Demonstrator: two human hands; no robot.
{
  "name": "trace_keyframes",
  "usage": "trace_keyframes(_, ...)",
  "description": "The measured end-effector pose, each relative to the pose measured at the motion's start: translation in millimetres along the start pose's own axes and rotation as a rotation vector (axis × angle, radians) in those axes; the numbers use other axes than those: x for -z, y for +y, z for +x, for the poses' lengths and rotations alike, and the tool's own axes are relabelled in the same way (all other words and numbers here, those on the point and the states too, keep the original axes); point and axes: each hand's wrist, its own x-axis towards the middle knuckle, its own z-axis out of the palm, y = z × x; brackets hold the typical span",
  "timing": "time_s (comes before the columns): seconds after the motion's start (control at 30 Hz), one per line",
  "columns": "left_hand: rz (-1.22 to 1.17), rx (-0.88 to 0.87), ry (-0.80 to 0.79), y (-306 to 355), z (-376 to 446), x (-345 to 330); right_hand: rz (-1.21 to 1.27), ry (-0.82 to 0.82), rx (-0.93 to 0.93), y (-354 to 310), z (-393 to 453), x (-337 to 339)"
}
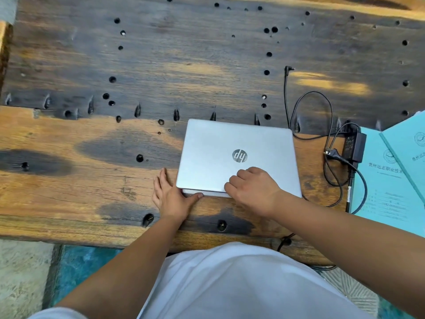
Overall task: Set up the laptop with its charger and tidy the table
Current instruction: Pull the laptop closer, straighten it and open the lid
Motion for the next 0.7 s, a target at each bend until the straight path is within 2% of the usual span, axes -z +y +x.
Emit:
trace_keyframes(0.2, 0.038, 0.016, -0.089, 4.4, 2.8, 6.4, 0.02, -0.044, 0.012, 15.0, -2.0, 22.6)
trace_keyframes(0.53, 0.109, 0.043, -0.167, 11.2, 4.3, 14.1, 0.152, 0.147, -0.182, 76.6, 5.1, 84.3)
trace_keyframes(0.63, 0.127, 0.045, -0.175, 10.5, 4.6, 14.1, 0.117, 0.07, -0.261, 100.7, 16.8, 96.6)
trace_keyframes(0.7, 0.139, 0.045, -0.174, 10.2, 4.9, 14.0, 0.116, 0.083, -0.307, 116.3, 24.1, 103.3)
